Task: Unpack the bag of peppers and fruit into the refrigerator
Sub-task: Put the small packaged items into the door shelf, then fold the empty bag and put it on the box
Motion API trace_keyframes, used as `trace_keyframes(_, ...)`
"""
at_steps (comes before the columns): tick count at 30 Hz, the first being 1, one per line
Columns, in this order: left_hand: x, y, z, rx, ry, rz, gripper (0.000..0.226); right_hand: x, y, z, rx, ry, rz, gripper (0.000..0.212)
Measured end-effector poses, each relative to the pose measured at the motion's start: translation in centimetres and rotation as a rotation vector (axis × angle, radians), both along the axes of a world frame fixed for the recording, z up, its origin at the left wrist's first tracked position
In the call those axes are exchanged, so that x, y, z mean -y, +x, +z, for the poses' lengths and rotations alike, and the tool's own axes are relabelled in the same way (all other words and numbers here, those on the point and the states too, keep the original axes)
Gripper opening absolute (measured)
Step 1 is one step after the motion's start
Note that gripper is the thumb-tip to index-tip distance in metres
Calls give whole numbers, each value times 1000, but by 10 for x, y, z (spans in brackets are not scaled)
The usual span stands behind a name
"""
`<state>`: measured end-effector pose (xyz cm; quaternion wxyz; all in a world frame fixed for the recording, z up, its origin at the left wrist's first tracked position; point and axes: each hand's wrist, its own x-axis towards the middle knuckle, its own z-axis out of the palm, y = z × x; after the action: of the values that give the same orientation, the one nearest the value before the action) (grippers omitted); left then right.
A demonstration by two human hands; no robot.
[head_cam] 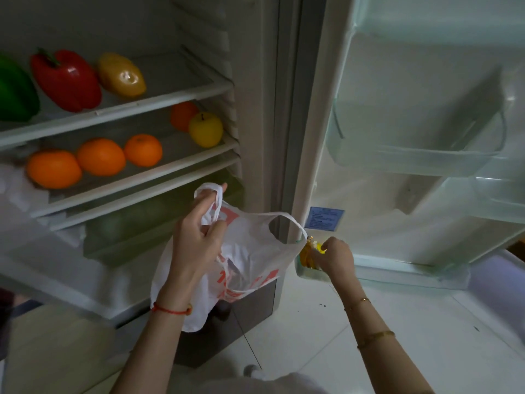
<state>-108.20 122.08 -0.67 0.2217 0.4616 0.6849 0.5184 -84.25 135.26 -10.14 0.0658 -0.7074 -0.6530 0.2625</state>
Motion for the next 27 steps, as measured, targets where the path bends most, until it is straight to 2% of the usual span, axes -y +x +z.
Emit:
trace_keyframes(6, 16, -3, 10, 29, 10, 60, 53, 20, -24, 35, -325, 50, 190, 41)
trace_keyframes(8, 23, -3, 15, 20, 8, 82, 54, 26, -35, 36, -303, 141, 201, 42)
trace_keyframes(11, 37, -5, 20, 44, 8, 114, 56, 30, -48, 33, -267, 328, 238, 23)
trace_keyframes(14, 53, -7, 24, 79, 28, 147, 57, 34, -59, 37, -297, 372, 290, 14)
trace_keyframes(20, 83, -14, 32, 97, 32, 234, 58, 39, -83, 47, -251, 421, 341, 49)
trace_keyframes(27, 117, -16, 43, 105, 55, 362, 57, 46, -115, 60, -269, 329, 347, 51)
